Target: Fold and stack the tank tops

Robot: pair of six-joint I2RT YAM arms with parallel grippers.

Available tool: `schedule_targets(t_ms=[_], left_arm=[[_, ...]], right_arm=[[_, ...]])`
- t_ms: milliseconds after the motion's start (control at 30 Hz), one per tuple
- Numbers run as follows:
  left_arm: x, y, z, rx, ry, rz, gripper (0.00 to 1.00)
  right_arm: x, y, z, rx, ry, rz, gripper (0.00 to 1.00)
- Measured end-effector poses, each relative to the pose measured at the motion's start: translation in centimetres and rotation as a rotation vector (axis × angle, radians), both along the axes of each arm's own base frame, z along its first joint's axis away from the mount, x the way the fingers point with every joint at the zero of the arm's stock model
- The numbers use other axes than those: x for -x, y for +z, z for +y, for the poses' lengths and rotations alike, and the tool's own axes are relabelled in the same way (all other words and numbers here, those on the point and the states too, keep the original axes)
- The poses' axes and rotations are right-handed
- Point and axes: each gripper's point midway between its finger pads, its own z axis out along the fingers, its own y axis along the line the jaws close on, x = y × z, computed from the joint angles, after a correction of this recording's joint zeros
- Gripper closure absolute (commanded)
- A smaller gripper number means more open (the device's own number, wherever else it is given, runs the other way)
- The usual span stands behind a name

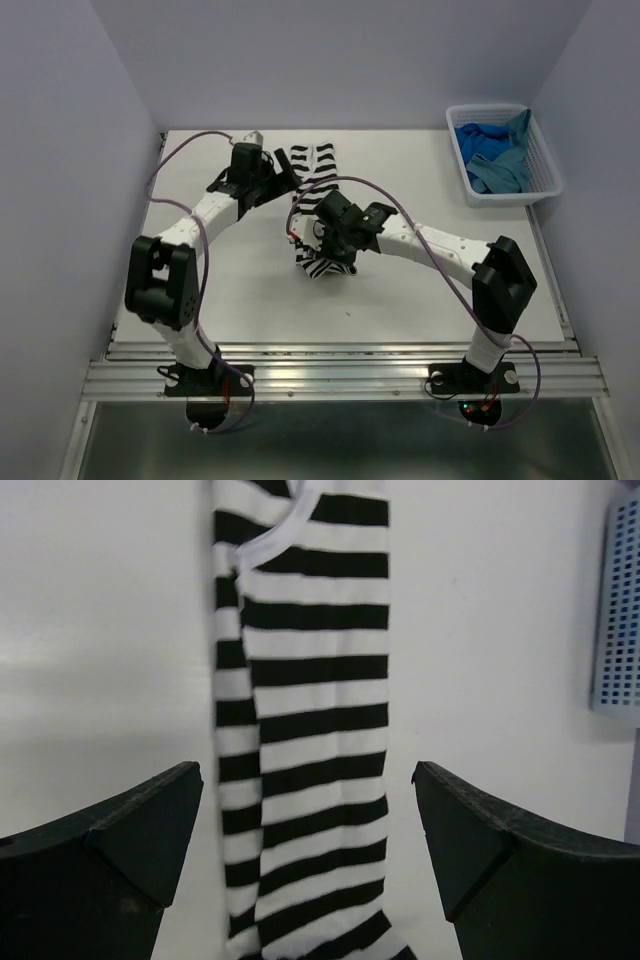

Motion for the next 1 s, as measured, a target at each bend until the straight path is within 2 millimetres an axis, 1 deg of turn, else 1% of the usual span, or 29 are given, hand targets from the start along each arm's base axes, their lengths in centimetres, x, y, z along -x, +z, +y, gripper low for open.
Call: schedule_targets(t_ms=[33,67,133,167,267,333,367,433,533,567,600,767,867,1000], left_arm=[[-1.4,0.2,-1.2,0.023,-0.042,-0.007,0.01],[-3.4,0.2,-2.7,0.049,-0.092,-0.023,0.01],[-4.7,-0.7,-4.2,0.071,-0.151,-0.018,0.01],[-5.1,-1.3,-5.0,0.078,-0.182,-0.012,0.01],[-4.7,-2.7,-6.7,0.067,-0.255,0.003,0.01],[-4.2,-3.0,-7.9,0.06,-0.302,0.004,0.01],[-4.2,-2.8,-8.5,0.057,-0.324,-0.005,0.02],[-4.5,-2.6,-9.6,0.048,-0.359,-0.025,0.01],[-5.5,-2.7,-10.2,0.033,-0.376,-0.043,0.01],[-5.8,-3.1,-10.2,0.028,-0.379,-0.04,0.01],[-6.0,-3.6,-10.2,0.023,-0.38,-0.036,0.01],[-6.4,-7.3,-10.1,0.007,-0.379,0.034,0.01],[-6.8,-8.5,-10.2,0.001,-0.371,0.056,0.01],[-7.7,-9.2,-10.5,-0.007,-0.361,0.064,0.01]], right_arm=[[0.9,-0.2,-0.2,-0.002,0.012,0.018,0.9],[1.6,-0.4,-0.3,-0.004,0.02,0.032,0.9],[3.4,-0.7,-0.3,-0.009,0.046,0.065,0.9],[3.9,-0.8,-0.2,-0.012,0.054,0.075,0.9],[6.5,-1.6,0.3,-0.011,0.092,0.121,0.9],[8.3,-2.1,0.6,-0.001,0.112,0.15,0.9],[9.0,-2.3,0.7,0.002,0.118,0.161,0.9],[11.0,-2.5,1.0,0.005,0.138,0.191,0.9],[13.1,-2.2,1.0,0.004,0.146,0.222,0.9],[13.7,-1.9,0.9,0.003,0.144,0.23,0.9],[13.9,-1.7,0.9,0.001,0.137,0.236,0.9],[14.4,-0.8,0.4,-0.009,0.114,0.247,0.9],[14.6,-0.3,0.1,-0.007,0.117,0.247,0.9],[14.5,0.5,-0.2,0.007,0.129,0.238,0.89]])
